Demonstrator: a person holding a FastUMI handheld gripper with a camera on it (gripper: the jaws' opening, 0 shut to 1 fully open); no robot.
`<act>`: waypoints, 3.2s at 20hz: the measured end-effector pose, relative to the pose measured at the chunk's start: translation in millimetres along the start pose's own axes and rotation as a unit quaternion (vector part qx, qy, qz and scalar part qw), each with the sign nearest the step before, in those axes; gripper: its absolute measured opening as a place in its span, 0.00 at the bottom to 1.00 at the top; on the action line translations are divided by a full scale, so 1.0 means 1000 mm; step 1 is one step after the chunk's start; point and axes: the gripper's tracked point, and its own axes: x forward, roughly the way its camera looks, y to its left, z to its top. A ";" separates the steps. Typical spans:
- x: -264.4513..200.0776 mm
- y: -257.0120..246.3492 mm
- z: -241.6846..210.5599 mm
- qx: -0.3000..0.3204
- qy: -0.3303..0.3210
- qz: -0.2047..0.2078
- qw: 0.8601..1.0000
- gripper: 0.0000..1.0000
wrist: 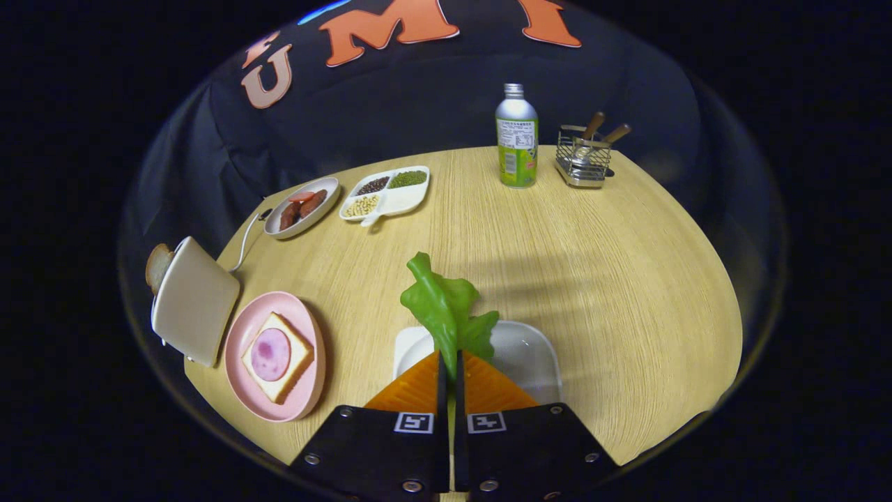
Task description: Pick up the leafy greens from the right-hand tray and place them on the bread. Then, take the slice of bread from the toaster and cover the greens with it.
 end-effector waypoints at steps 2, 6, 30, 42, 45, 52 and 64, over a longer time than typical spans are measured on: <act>-0.009 0.016 0.009 -0.006 -0.012 0.016 1.000 0.03; -0.021 0.054 0.026 -0.027 -0.035 0.053 0.998 0.03; 0.013 0.192 -0.018 -0.135 0.033 0.138 0.981 0.05; 0.011 0.217 -0.040 -0.159 0.070 0.151 0.973 0.33; 0.009 0.216 -0.032 -0.165 0.058 0.141 0.974 0.46; -0.004 0.239 0.000 -0.157 0.033 0.146 0.976 0.65; -0.038 0.319 0.056 -0.132 0.035 0.184 0.973 0.99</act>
